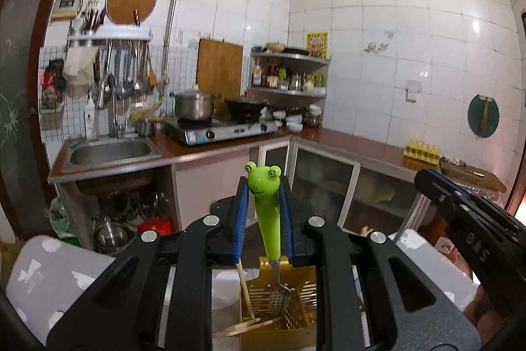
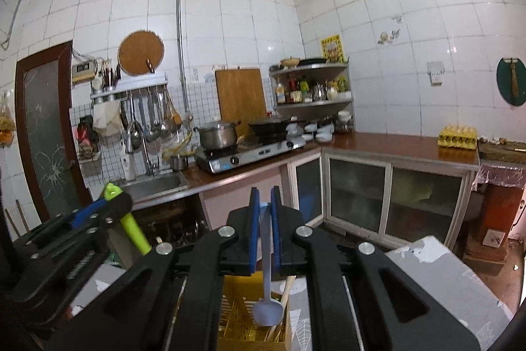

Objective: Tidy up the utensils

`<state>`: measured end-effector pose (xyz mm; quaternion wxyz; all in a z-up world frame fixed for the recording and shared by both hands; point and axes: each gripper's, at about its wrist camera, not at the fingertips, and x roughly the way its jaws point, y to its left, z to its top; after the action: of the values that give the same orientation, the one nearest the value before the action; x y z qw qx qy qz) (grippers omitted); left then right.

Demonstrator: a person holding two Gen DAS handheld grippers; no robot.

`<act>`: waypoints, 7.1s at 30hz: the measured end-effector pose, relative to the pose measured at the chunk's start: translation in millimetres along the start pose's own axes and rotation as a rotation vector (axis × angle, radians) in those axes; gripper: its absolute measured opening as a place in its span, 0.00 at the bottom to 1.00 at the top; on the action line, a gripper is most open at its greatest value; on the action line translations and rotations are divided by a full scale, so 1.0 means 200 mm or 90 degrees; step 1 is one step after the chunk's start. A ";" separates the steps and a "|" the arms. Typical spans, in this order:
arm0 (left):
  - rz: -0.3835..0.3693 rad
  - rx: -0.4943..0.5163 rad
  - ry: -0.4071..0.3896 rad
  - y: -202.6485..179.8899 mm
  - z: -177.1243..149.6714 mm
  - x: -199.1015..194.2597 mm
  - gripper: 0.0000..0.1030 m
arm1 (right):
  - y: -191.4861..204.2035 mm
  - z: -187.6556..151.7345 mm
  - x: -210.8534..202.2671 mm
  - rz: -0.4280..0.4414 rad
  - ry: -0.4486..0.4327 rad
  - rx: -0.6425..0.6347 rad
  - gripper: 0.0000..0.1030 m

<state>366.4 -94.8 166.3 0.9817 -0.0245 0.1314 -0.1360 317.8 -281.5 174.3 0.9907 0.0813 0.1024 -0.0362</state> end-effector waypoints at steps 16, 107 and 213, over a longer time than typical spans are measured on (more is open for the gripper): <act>0.009 0.009 0.130 0.08 -0.35 0.24 0.20 | -0.10 -0.41 0.29 -0.009 0.186 -0.019 0.08; -0.068 0.070 0.474 -0.17 -1.20 -0.14 0.34 | -0.50 -1.17 -0.22 -0.098 0.432 0.053 0.05; -0.014 -0.011 0.075 0.20 -0.26 0.00 0.72 | -0.18 -0.34 0.15 -0.018 0.133 -0.021 0.53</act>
<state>363.6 -58.1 113.3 0.9704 -0.0264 0.1901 -0.1467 331.1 -307.8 96.1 0.9752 0.0672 0.2070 -0.0399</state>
